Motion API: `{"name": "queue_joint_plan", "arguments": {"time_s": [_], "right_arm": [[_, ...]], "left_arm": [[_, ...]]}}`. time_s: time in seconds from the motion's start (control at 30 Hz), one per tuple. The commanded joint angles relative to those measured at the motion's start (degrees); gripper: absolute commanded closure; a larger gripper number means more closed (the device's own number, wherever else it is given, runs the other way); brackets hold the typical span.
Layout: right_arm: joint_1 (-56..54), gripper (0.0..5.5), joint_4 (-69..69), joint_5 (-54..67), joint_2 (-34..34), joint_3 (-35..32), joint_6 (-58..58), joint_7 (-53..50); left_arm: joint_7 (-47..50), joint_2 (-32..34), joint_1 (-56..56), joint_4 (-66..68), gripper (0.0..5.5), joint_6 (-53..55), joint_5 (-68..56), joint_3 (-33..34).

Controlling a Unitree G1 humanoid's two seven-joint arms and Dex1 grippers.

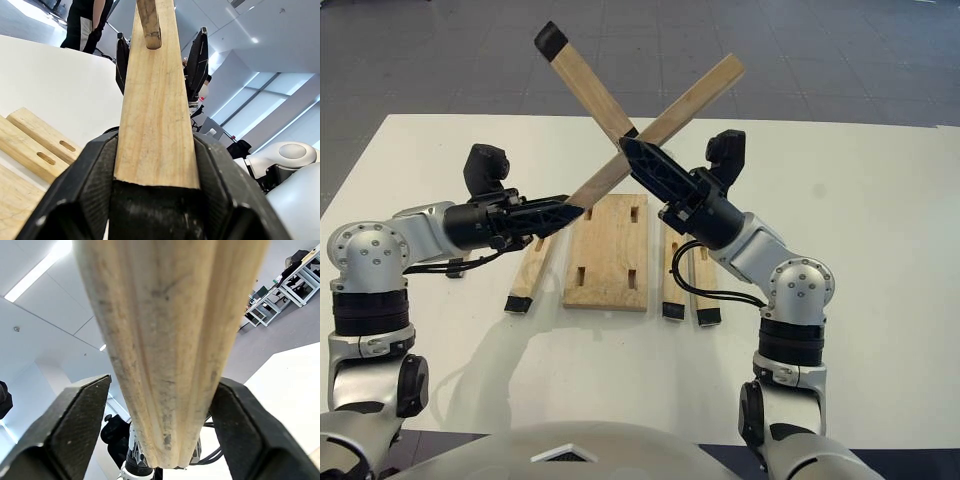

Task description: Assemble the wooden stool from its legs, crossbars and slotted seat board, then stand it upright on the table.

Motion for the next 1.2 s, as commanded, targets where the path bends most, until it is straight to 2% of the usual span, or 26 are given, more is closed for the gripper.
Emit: {"name": "queue_joint_plan", "arguments": {"time_s": [0.03,0.13,0.8,0.83,1.13,1.2], "right_arm": [[-0.7,2.84,-0.3,1.0,-0.2,-0.6,0.6,-0.4],[-0.6,3.42,-0.6,1.1,-0.1,-0.7,0.7,-0.6],[-0.1,3.44,-1.4,1.0,-1.0,-1.0,1.4,0.1],[-0.2,3.44,-1.3,1.0,-1.0,-1.1,1.4,0.0],[0.1,3.46,-1.6,1.4,-1.3,-1.3,1.8,0.1],[0.3,3.46,-1.5,1.0,-1.9,-1.4,2.0,0.6]], "left_arm": [[-1.2,1.2,0.4,-1.2,3.41,-0.4,0.3,-0.6],[-1.5,1.3,0.5,-1.4,3.41,-0.3,0.3,-0.8],[-2.6,1.3,0.2,-2.7,3.41,-1.6,-0.1,-0.9],[-2.4,1.1,0.3,-2.9,3.04,-2.0,-0.1,-0.9],[-3.2,2.1,1.0,-2.5,1.67,-6.0,2.7,-1.8],[-3.0,3.1,0.6,-0.9,1.42,-6.1,2.4,0.1]]}}
